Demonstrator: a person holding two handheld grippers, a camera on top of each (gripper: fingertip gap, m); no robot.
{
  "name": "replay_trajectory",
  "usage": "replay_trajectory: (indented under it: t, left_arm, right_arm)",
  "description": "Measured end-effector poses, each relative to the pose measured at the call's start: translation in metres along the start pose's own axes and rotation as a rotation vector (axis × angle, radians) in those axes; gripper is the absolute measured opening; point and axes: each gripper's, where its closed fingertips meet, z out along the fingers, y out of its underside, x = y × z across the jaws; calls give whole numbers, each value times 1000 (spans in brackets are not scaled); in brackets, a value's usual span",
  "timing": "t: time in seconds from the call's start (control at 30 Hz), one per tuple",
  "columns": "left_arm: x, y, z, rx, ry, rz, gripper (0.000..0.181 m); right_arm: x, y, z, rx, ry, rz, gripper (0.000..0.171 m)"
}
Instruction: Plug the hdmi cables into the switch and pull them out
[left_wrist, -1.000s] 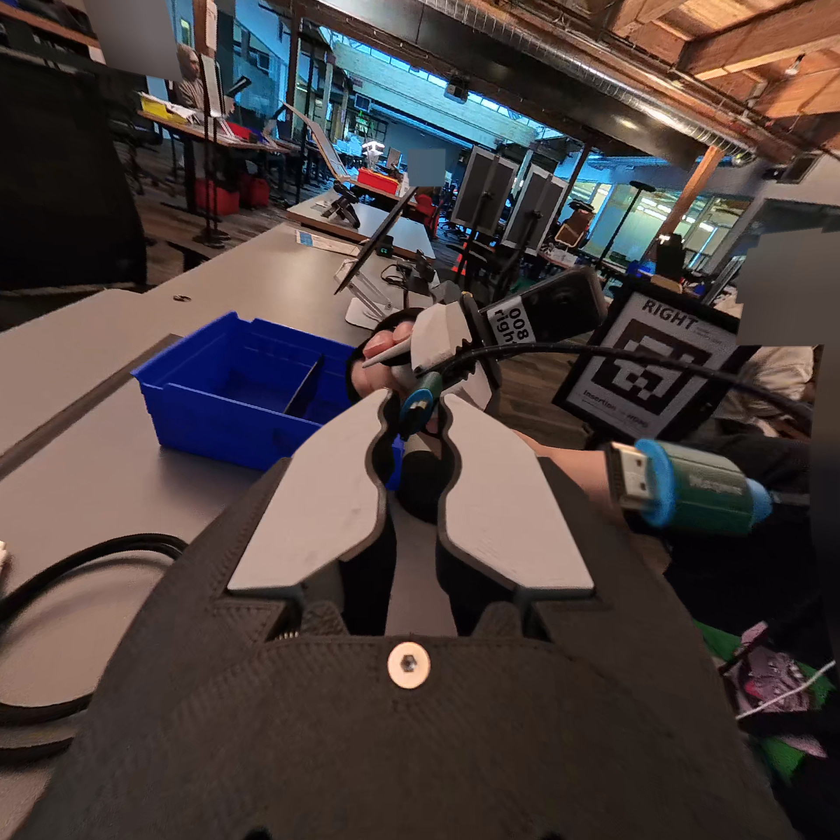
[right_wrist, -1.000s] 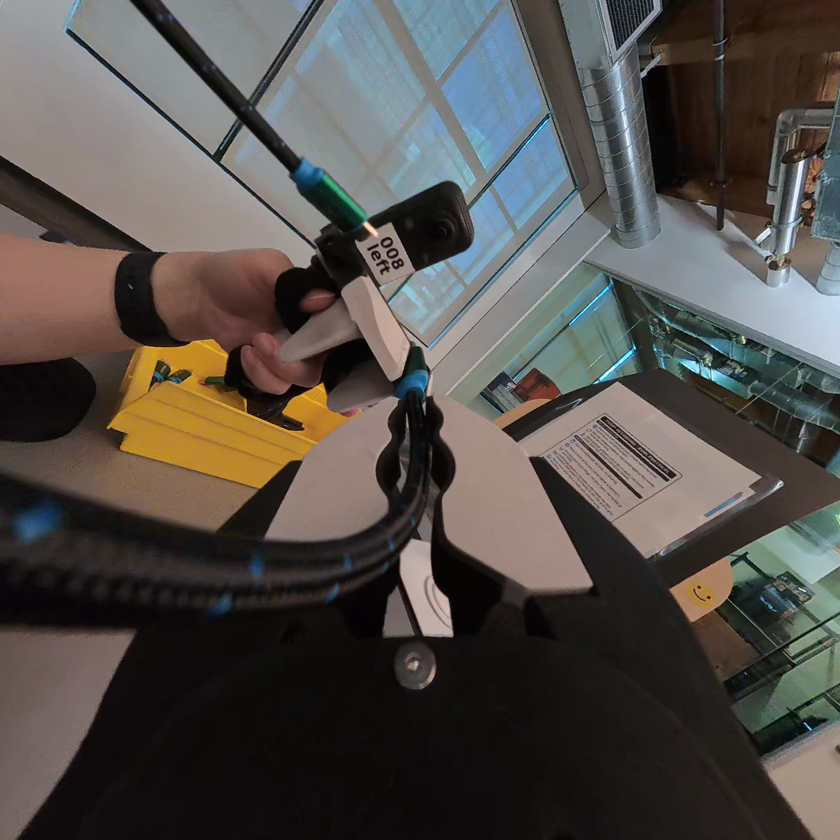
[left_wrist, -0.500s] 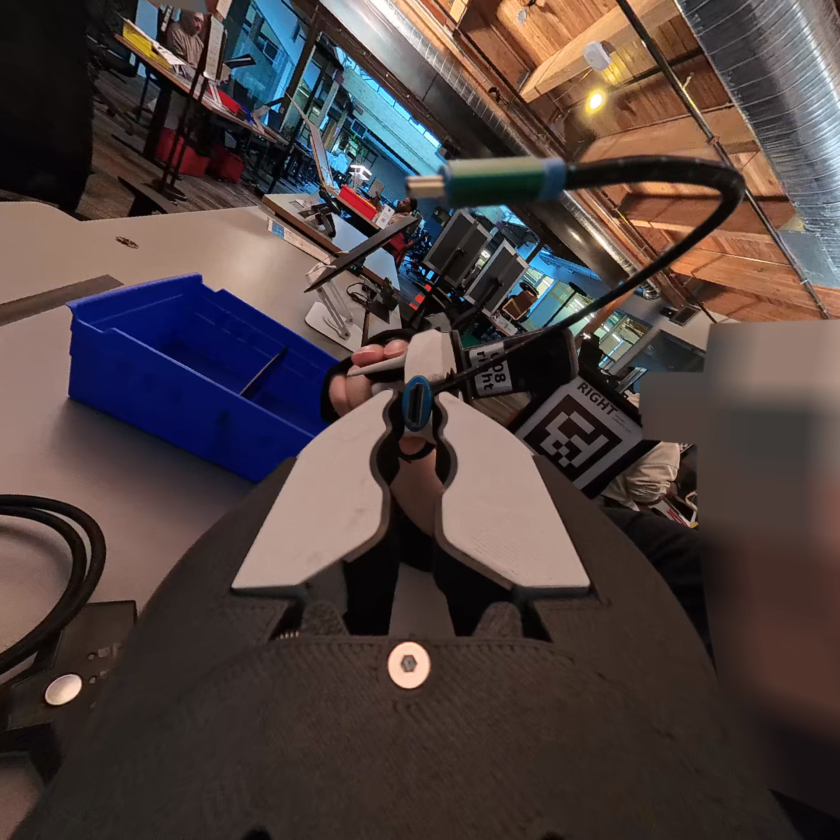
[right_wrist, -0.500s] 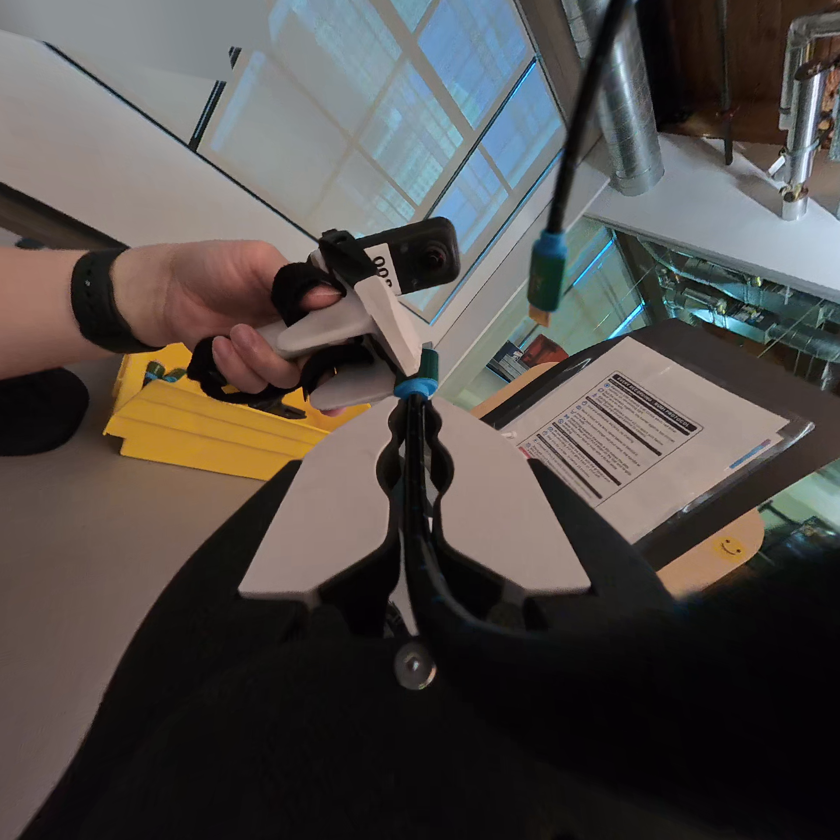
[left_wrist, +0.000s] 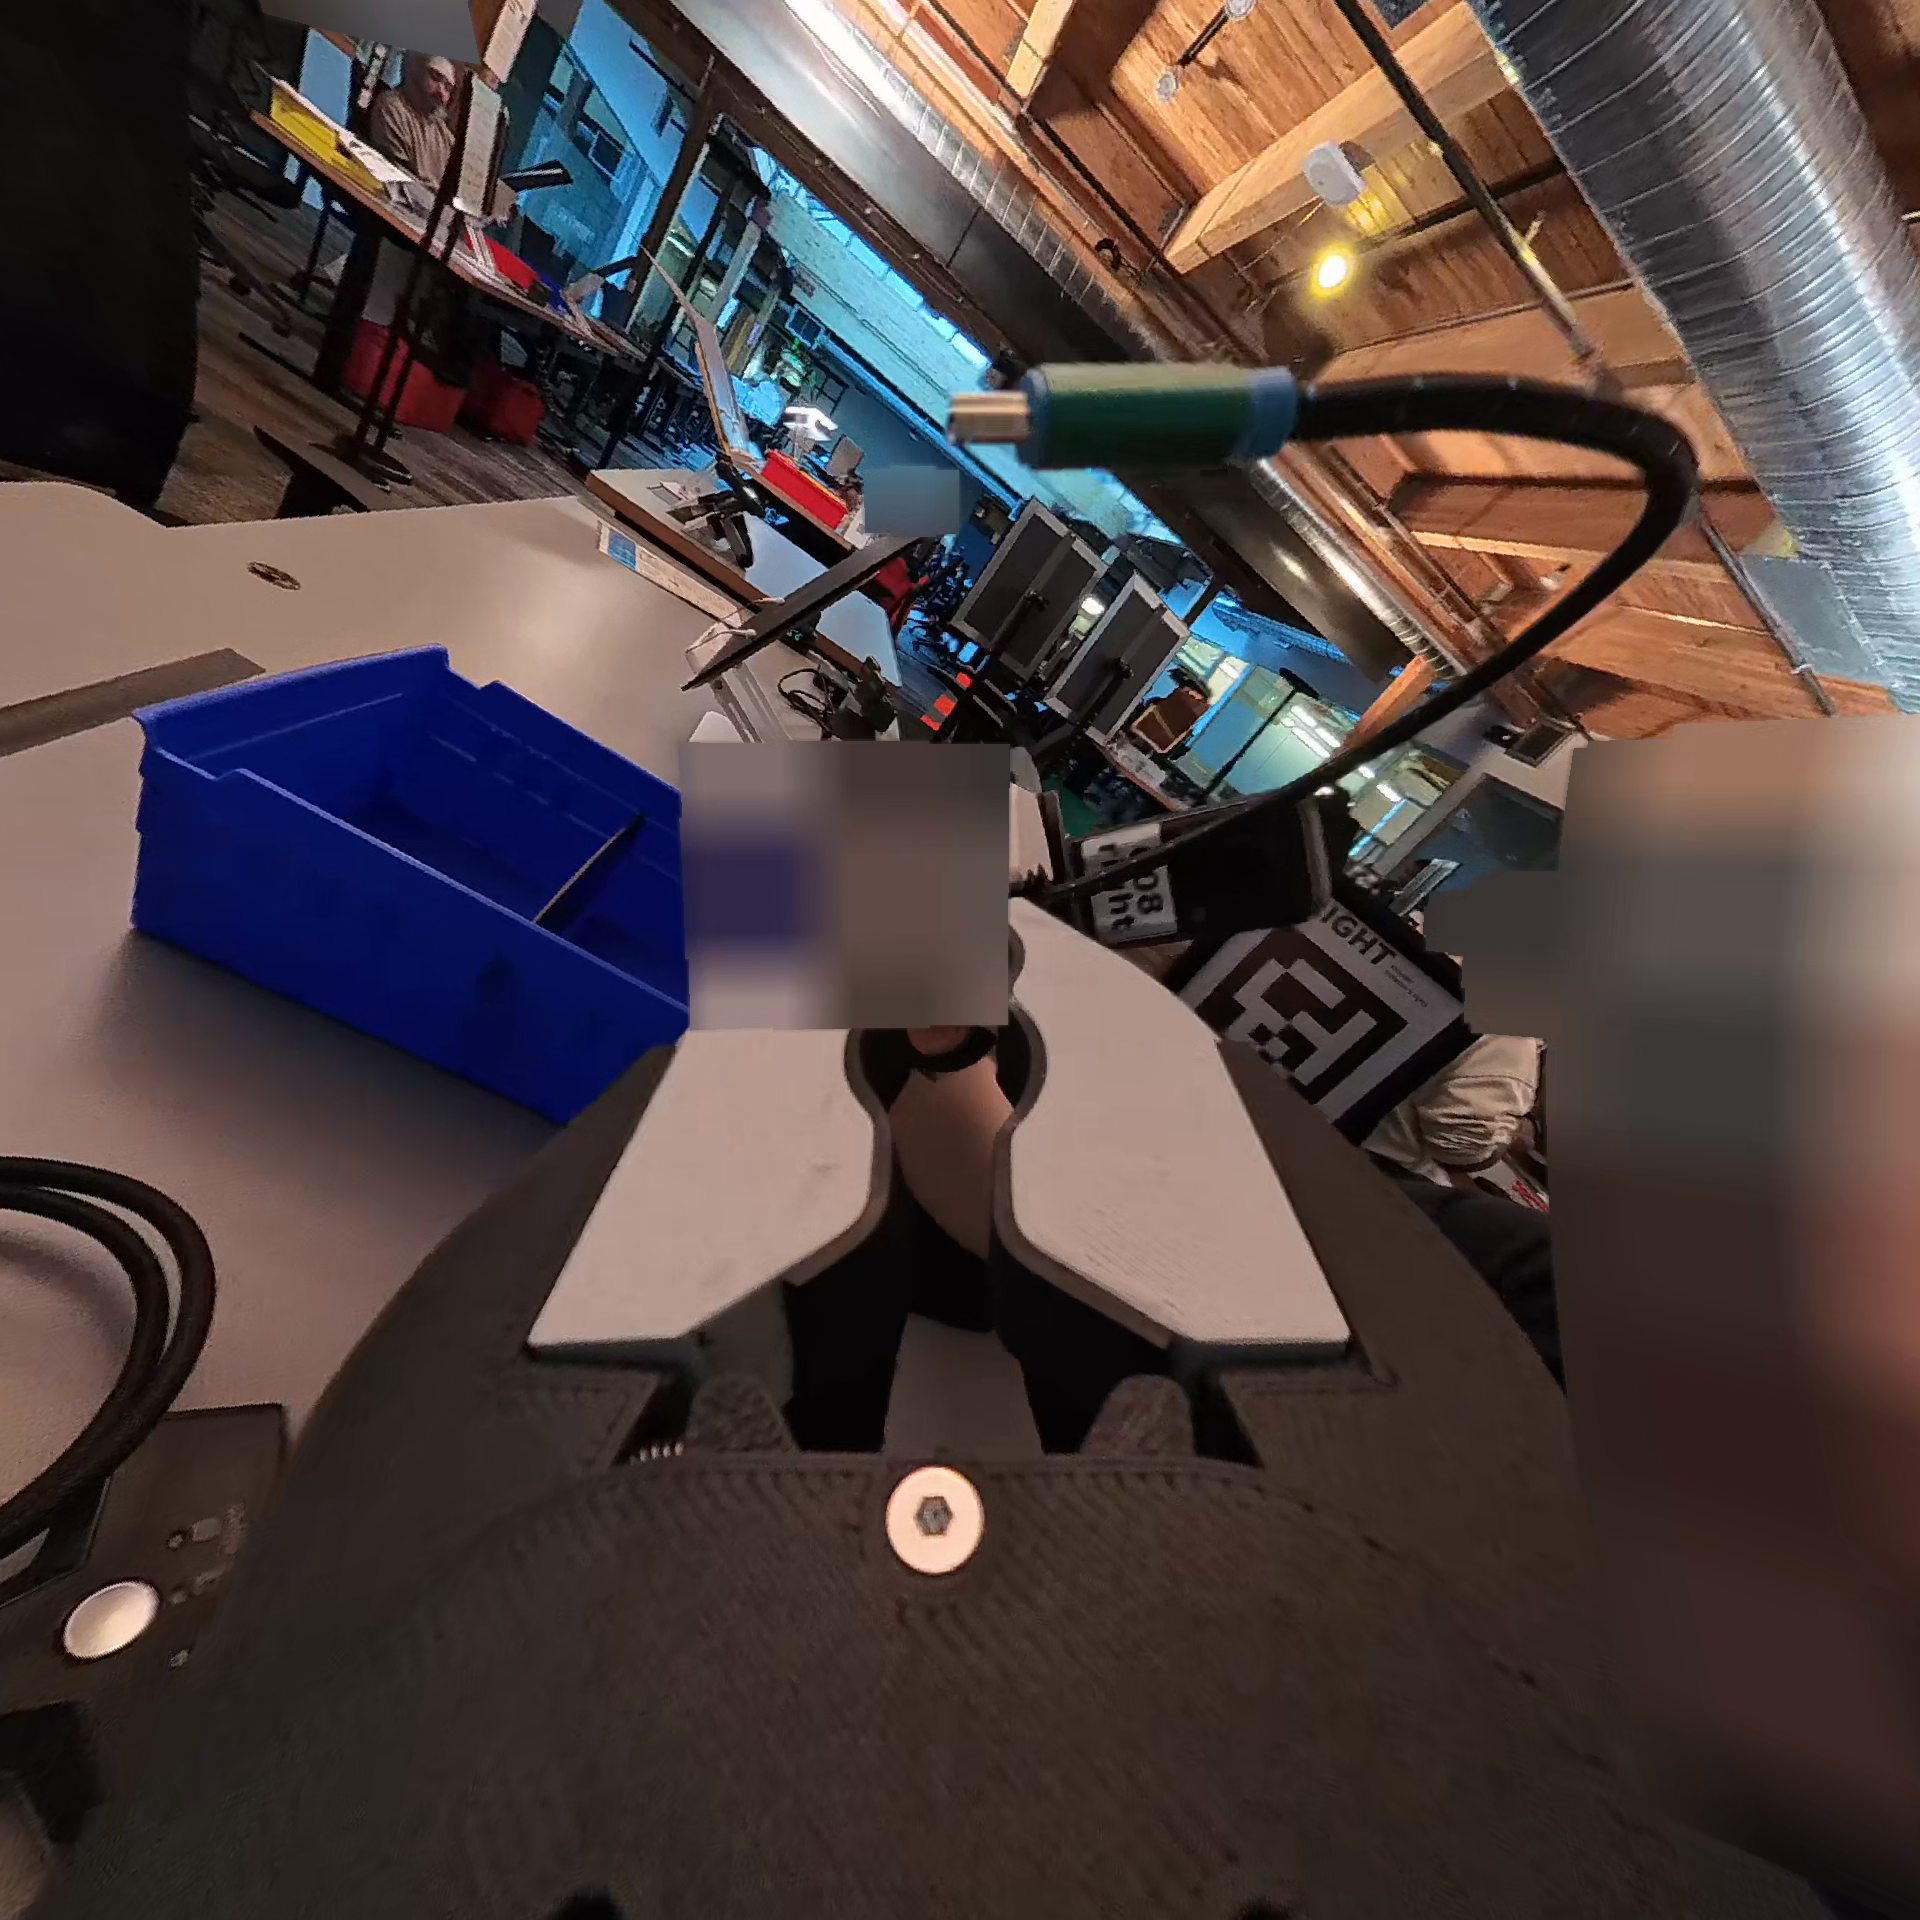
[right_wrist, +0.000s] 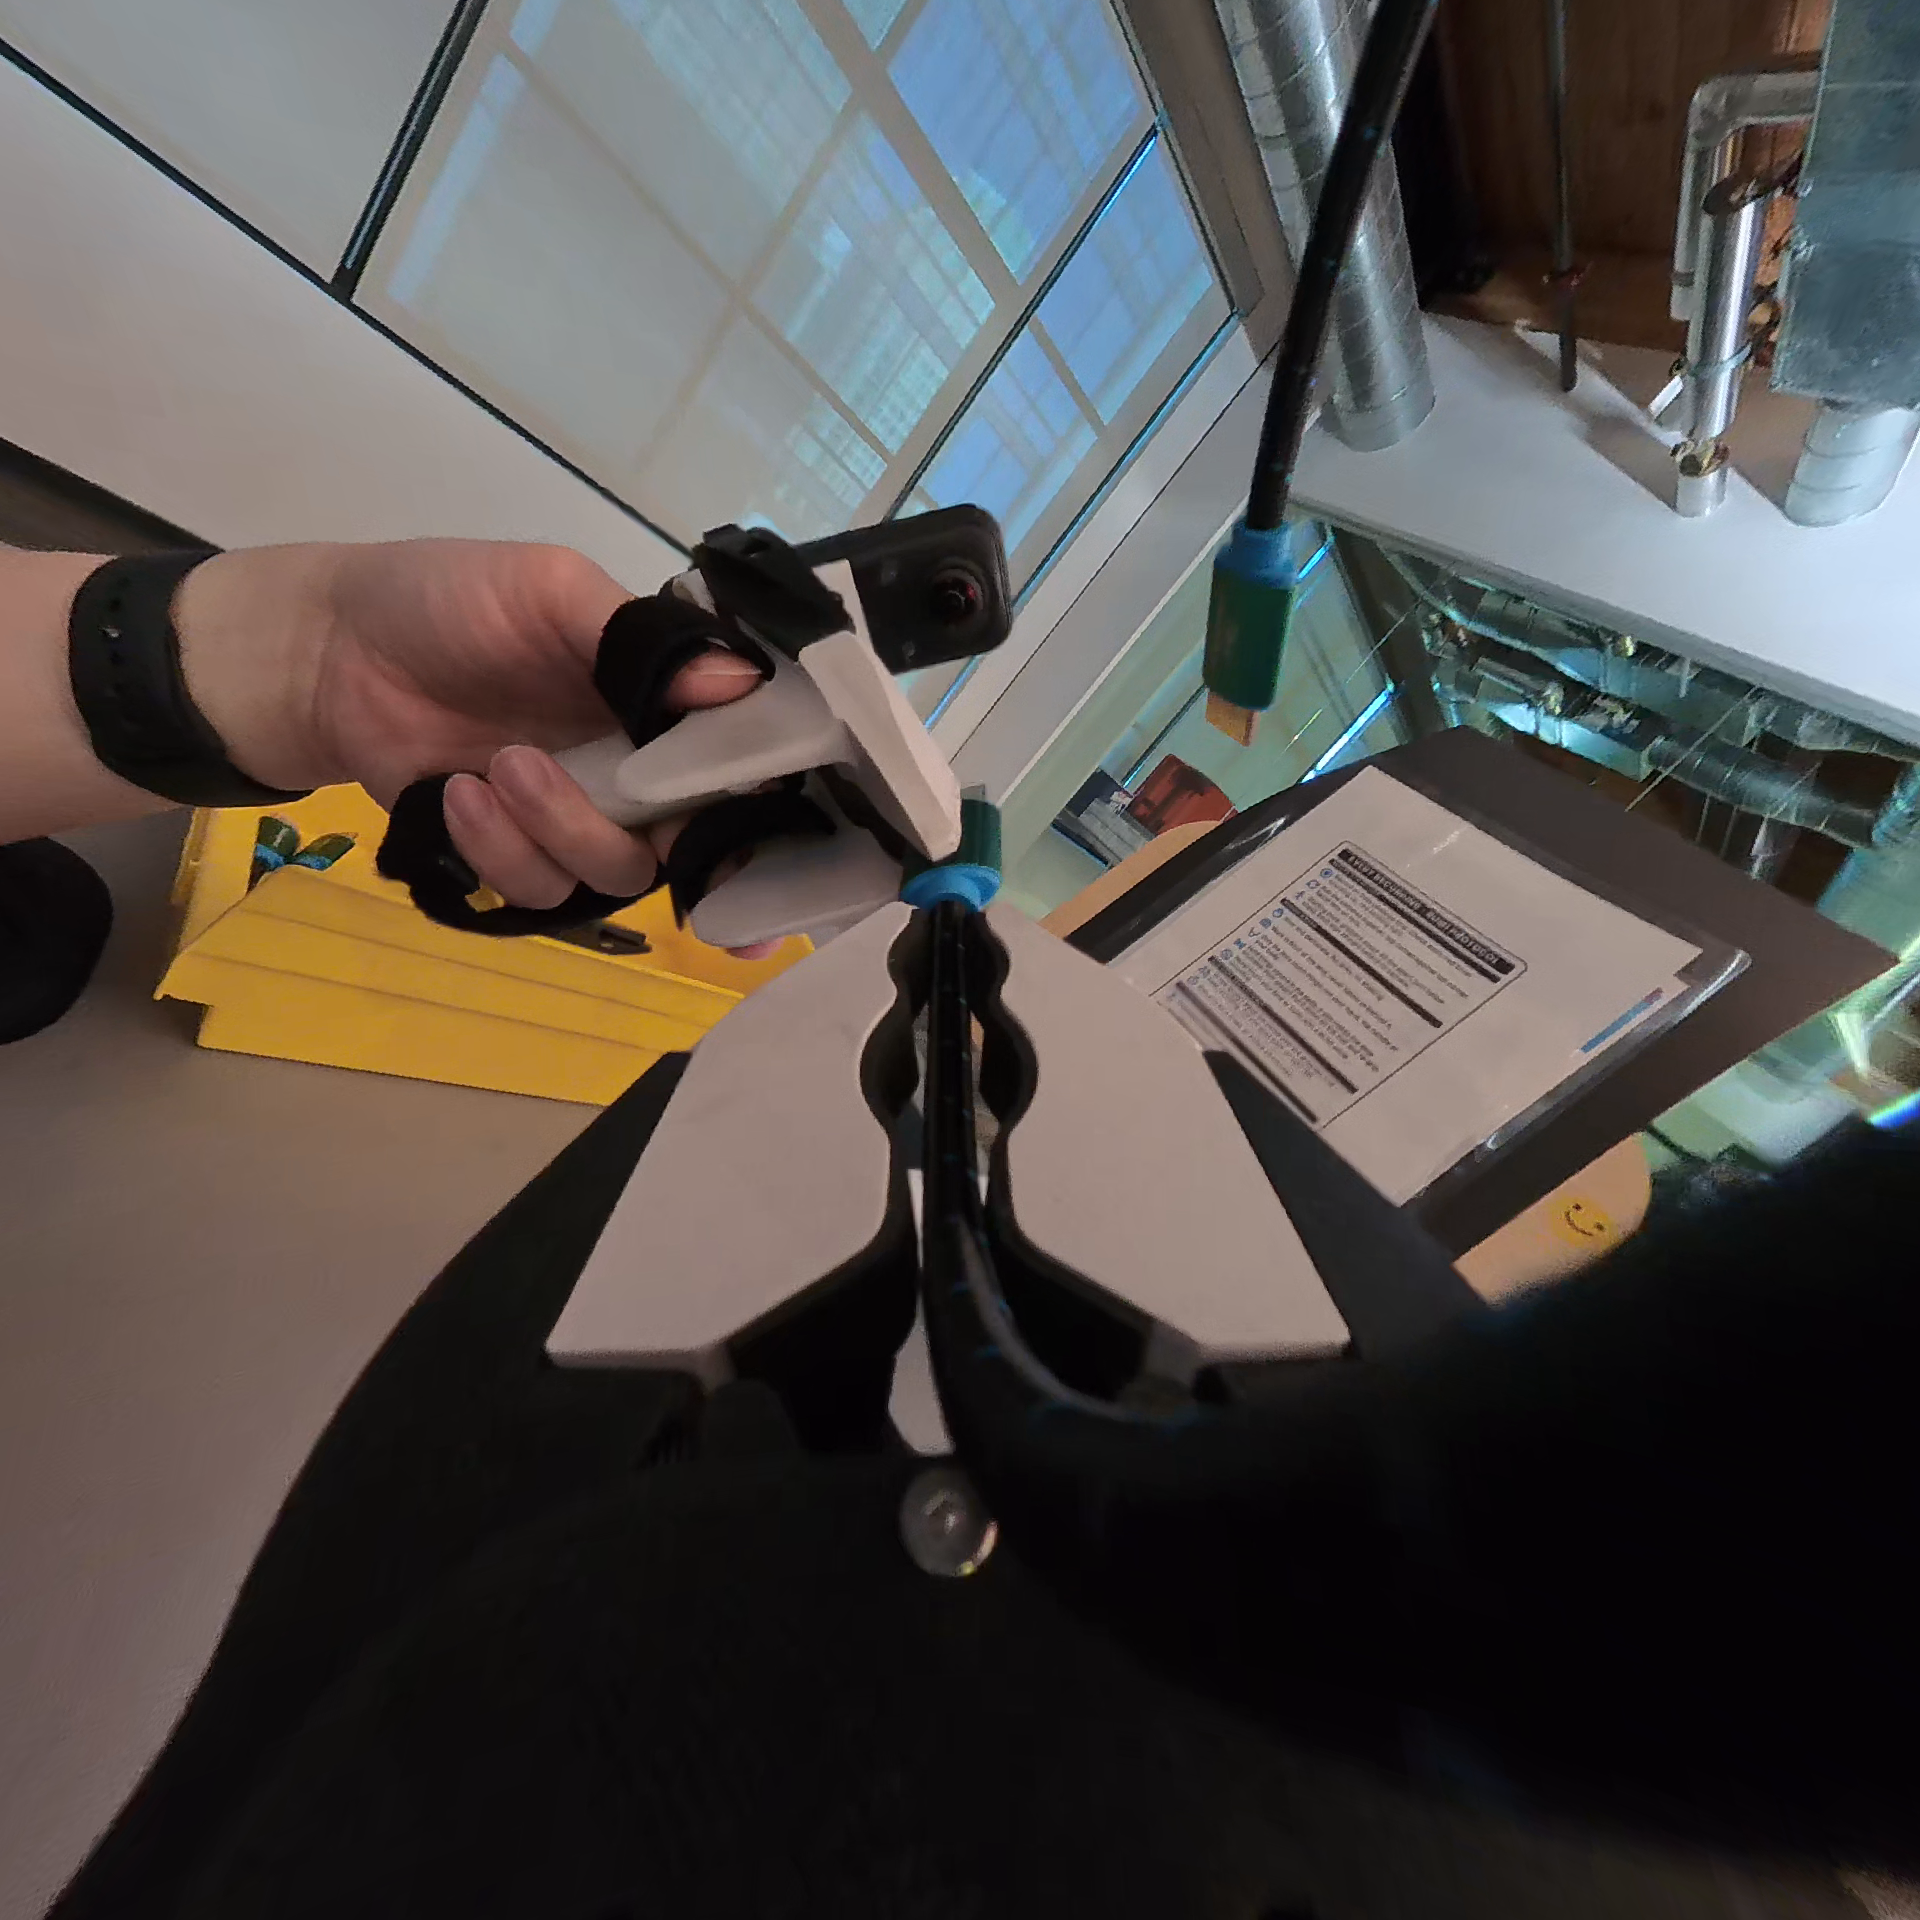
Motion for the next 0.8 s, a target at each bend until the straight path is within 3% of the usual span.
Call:
replay_trajectory:
  t: [0.03,0.13,0.27,0.33,0.47,0.57,0.8]
  left_arm:
    - [-2,0,0,-6,-23,18,13]
    - [-16,-2,-7,-40,-215,184,29]
    - [-50,0,-34,-179,-626,535,31]
    - [-64,15,-42,-290,-728,620,29]
    - [-95,67,-38,-543,-692,396,46]
    - [-121,102,-37,-683,-686,223,47]
    - [-161,153,-73,-981,-817,165,52]
  right_arm:
    - [0,1,0,-14,-7,6,7]
    - [6,2,-5,-47,0,-28,7]
    - [30,-9,-19,-39,36,10,7]
    - [43,-13,-28,-41,62,22,7]
    - [65,-23,-47,-35,116,28,7]
    - [75,-31,-58,-19,140,21,7]
    - [75,-40,-64,-7,124,10,7]
